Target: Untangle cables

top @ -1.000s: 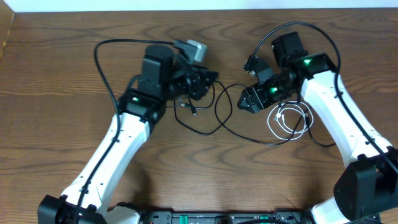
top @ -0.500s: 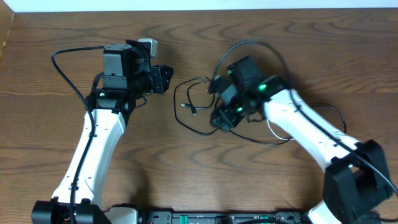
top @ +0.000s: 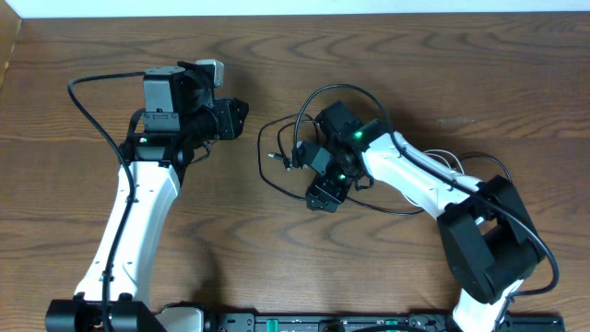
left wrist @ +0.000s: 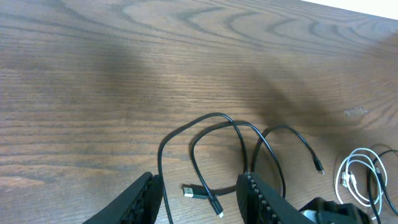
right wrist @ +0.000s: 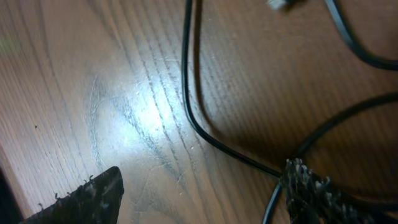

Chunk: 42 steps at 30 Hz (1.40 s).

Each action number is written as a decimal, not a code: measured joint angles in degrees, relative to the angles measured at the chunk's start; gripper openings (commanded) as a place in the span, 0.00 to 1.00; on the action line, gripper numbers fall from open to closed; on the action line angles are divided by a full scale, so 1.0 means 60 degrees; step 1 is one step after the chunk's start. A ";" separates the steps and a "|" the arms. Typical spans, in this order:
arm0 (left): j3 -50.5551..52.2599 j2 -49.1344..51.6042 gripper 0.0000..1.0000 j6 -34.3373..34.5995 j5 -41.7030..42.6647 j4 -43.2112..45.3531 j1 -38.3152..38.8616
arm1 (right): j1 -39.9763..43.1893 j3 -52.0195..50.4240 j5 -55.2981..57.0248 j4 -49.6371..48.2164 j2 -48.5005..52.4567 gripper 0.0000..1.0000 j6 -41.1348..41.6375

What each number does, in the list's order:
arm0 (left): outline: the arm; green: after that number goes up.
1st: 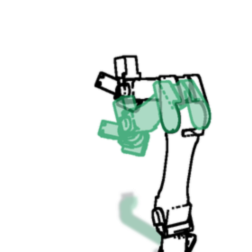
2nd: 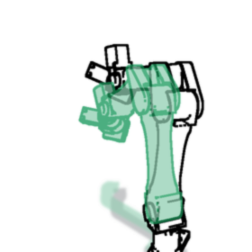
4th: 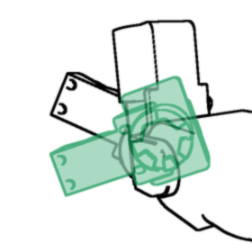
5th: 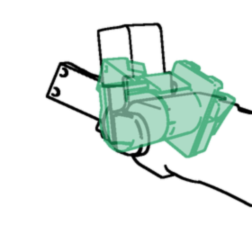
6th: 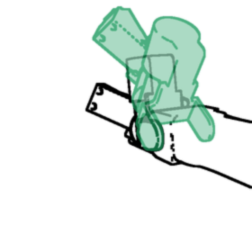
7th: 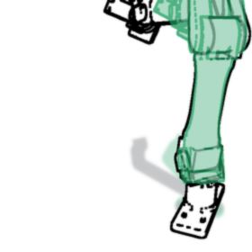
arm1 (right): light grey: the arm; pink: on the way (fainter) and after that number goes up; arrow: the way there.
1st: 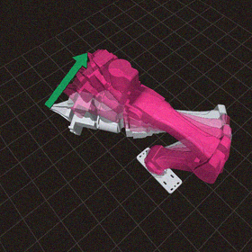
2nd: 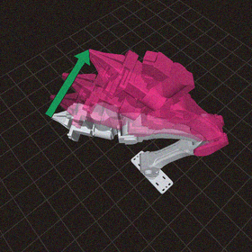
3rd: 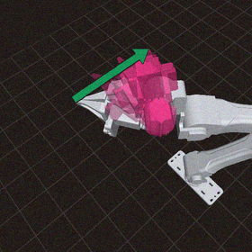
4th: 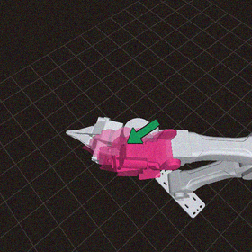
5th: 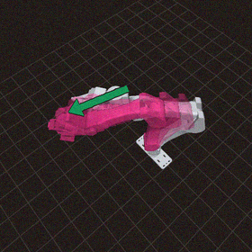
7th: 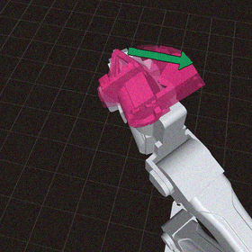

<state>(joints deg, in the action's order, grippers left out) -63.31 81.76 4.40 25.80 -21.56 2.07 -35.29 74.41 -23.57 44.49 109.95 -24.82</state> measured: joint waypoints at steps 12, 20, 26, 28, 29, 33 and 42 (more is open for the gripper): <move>0.0000 0.0000 0.44 0.0000 0.0189 -0.0080 0.0000 | -0.0477 -0.0004 -0.0324 -0.0211 0.0670 0.79 -0.0353; 0.0000 0.0000 0.44 0.0000 0.0215 -0.0244 0.0000 | -0.0572 -0.0004 -0.0397 -0.0521 0.0834 0.79 -0.0455; 0.0000 0.0000 0.44 -0.0004 0.0481 -0.0251 0.0000 | -0.0572 -0.0004 -0.0412 -0.0761 0.0911 0.80 -0.0641; 0.0000 0.0000 0.44 -0.0004 0.0597 -0.0262 0.0000 | -0.0572 0.0000 -0.0419 -0.0838 0.0929 0.72 -0.0696; 0.0000 0.0000 0.44 -0.0004 0.0645 -0.0273 0.0000 | -0.0572 0.0004 -0.0408 -0.0860 0.0936 0.59 -0.0736; 0.0000 0.0000 0.44 -0.0004 0.0703 -0.0302 0.0000 | -0.0568 0.0011 -0.0404 -0.0787 0.1009 0.53 -0.0678; 0.0000 0.0000 0.44 -0.0029 0.1118 -0.0306 0.0000 | -0.0572 0.0029 -0.0364 -0.0576 0.1027 0.58 -0.0597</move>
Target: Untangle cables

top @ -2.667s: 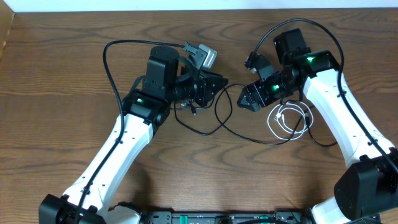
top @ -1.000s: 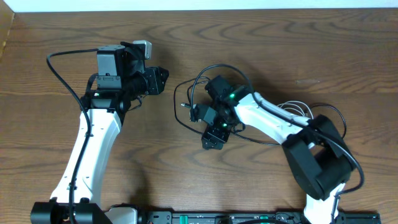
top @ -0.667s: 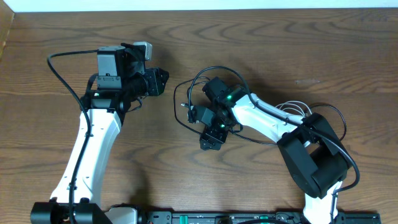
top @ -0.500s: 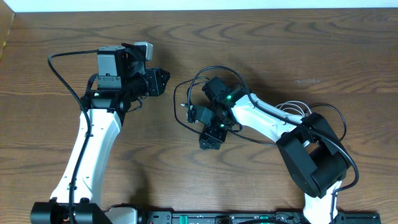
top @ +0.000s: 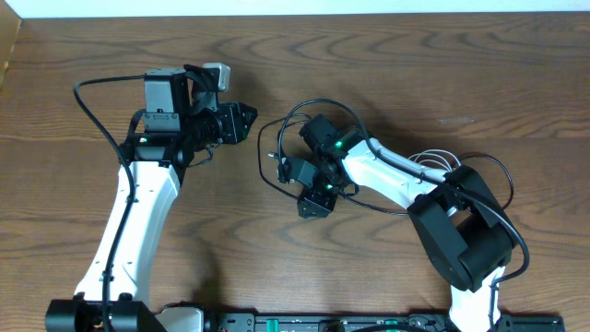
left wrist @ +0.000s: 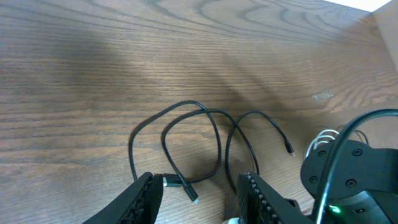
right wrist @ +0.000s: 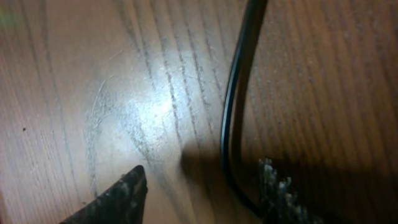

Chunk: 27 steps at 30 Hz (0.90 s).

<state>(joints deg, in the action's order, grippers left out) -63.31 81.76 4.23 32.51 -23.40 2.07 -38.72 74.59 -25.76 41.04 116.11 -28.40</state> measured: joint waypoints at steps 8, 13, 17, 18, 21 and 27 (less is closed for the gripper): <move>0.0000 -0.0051 0.44 0.0004 0.0102 0.0000 0.0000 | -0.0069 0.0164 0.0918 0.0237 -0.0004 0.61 0.0000; 0.0000 -0.0382 0.44 0.0000 0.0102 -0.0004 0.0000 | -0.0084 0.0277 0.2164 0.0222 0.0007 0.61 0.0004; 0.0000 -0.0619 0.44 0.0000 0.0098 -0.0004 0.0000 | -0.0087 0.0408 0.2714 0.0208 0.0106 0.62 0.0004; 0.0000 -0.0652 0.44 0.0000 0.0098 -0.0004 0.0000 | -0.0087 0.0444 0.2838 0.0197 0.0138 0.62 0.0000; 0.0000 -0.0831 0.44 0.0000 0.0098 -0.0011 0.0000 | -0.0098 0.0506 0.3038 0.0186 0.0193 0.62 0.0000; 0.0000 -0.1534 0.44 0.0000 0.0098 -0.0018 0.0000 | -0.0295 0.0557 0.3479 0.0051 0.0324 0.58 0.0000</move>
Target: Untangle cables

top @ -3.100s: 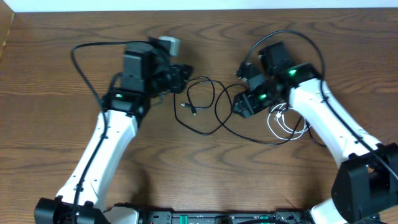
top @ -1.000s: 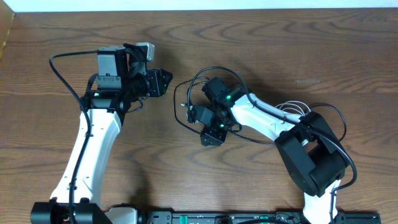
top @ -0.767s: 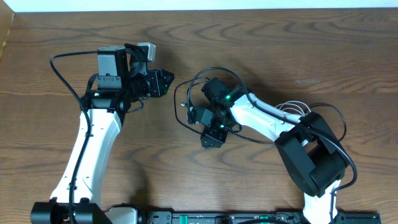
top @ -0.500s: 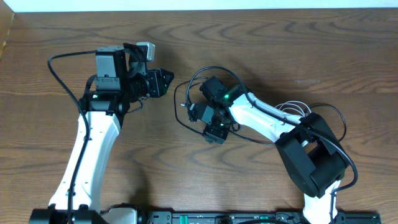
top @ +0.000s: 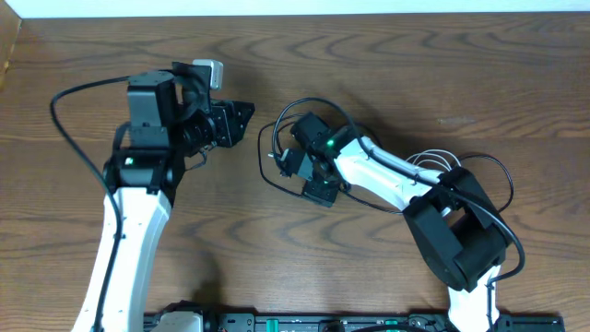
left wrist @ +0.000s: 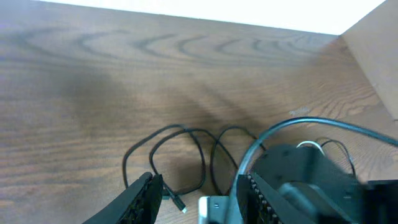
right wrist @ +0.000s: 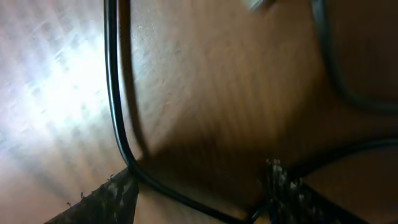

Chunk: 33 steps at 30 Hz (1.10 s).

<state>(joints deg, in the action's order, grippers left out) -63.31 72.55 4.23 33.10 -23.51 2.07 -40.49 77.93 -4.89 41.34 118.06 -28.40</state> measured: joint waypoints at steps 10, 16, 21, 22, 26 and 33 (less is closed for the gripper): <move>0.0000 -0.0827 0.48 -0.0004 0.0004 -0.0127 -0.0007 | -0.0361 0.0200 0.0080 -0.0186 0.0168 0.01 0.0168; 0.0000 -0.0823 0.48 -0.0004 0.0000 -0.0364 -0.0007 | -0.0397 0.0291 0.0313 -0.0095 0.0197 0.01 0.1064; 0.0000 -0.0823 0.49 -0.0004 0.0000 -0.0382 -0.0007 | -0.0372 0.0452 0.0506 0.0229 0.0175 0.01 0.1887; 0.0000 -0.0823 0.49 -0.0004 0.0000 -0.0382 -0.0007 | -0.0328 0.0452 0.0608 0.0364 0.0138 0.01 0.2044; 0.0000 -0.0823 0.49 -0.0004 -0.0011 -0.0397 -0.0007 | -0.0084 0.0393 0.1020 0.1144 -0.0029 0.01 0.2408; 0.0000 -0.0823 0.49 -0.0004 -0.0073 -0.0514 -0.0007 | 0.0317 0.0499 0.1384 0.2007 -0.1708 0.01 0.2994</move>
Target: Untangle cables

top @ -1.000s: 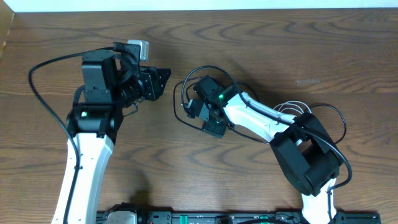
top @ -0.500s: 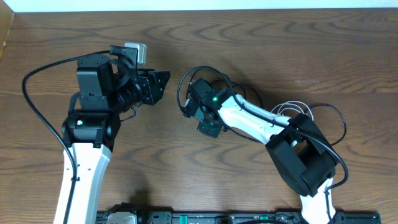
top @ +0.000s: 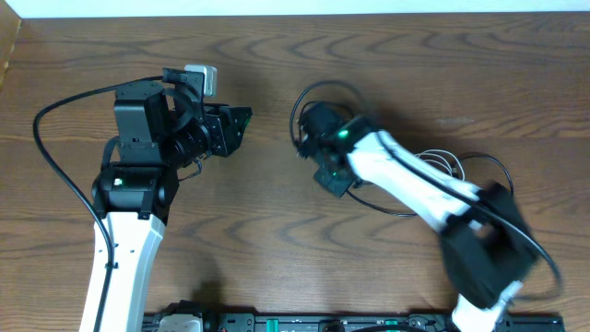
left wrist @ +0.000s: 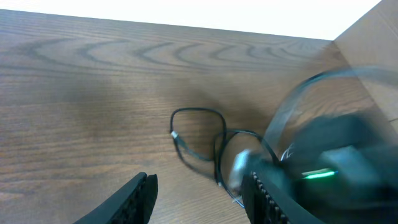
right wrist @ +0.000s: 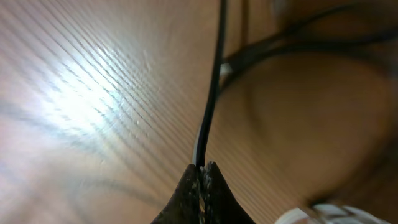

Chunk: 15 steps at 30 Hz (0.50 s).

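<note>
A thin black cable [right wrist: 214, 81] runs up from my right gripper [right wrist: 202, 177], which is shut on it just above the wood. From overhead that gripper [top: 330, 177] is blurred, and a loop of the black cable [top: 313, 88] shows behind its wrist. The left wrist view has a small black cable loop [left wrist: 199, 134] with a plug end lying on the table beside the blurred right arm. My left gripper [left wrist: 202, 199] stands open and holds nothing, to the left of the loop [top: 235, 124]. A white cable [top: 442, 164] lies coiled by the right arm.
The brown wooden table [top: 277, 249] carries both arms. A white coil end [right wrist: 323, 214] shows at the lower right of the right wrist view. The table's far edge [left wrist: 186, 22] meets a white wall, and a beige panel [left wrist: 373, 43] stands at the right.
My right gripper was open astride the black cable on the table and is now shut on it, further right. The wide black loops have drawn into a smaller one. The left arm drew back slightly.
At first my right gripper was open, low over the spread black loops, and the left gripper was open, facing them. It then stood further left with the cable between its fingers, still open. Now it grips the cable and the loops have shrunk.
</note>
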Each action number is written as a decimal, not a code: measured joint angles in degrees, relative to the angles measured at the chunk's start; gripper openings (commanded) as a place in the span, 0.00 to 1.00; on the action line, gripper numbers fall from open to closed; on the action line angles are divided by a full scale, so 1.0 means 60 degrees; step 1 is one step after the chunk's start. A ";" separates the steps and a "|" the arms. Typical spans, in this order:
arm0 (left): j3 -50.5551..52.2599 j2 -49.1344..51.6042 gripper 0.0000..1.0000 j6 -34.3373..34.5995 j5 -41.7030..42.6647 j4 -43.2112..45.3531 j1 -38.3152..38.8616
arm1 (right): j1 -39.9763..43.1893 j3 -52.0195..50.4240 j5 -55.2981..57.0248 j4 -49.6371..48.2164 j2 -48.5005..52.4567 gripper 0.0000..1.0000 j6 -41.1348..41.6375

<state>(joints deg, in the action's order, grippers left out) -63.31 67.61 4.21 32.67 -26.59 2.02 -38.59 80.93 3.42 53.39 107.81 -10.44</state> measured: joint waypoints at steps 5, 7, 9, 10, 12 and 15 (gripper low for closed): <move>0.0000 0.0000 0.49 0.0000 -0.0004 -0.0051 0.0000 | 0.0350 0.0474 0.0091 0.0335 -0.1668 0.01 0.0248; 0.0000 0.0000 0.49 0.0000 -0.0004 -0.0076 0.0000 | 0.0539 0.0506 0.0120 0.0412 -0.2200 0.01 0.0288; 0.0000 0.0000 0.49 0.0000 0.0000 -0.0117 0.0000 | 0.0743 0.0506 0.0178 0.0477 -0.2579 0.01 0.0357; 0.0000 0.0000 0.49 0.0000 -0.0004 -0.0142 0.0000 | 0.0849 0.0506 0.0211 0.0499 -0.2688 0.01 0.0390; 0.0000 0.0000 0.49 -0.0004 0.0000 -0.0251 0.0000 | 0.1104 0.0506 0.0270 0.0557 -0.2849 0.01 0.0430; 0.0000 0.0000 0.49 -0.0025 0.0000 -0.0328 0.0000 | 0.1508 0.0506 0.0171 0.0747 -0.2980 0.01 0.0452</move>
<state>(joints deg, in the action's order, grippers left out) -63.31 67.61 4.05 32.67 -28.56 2.02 -29.54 83.96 4.45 57.87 89.93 -7.73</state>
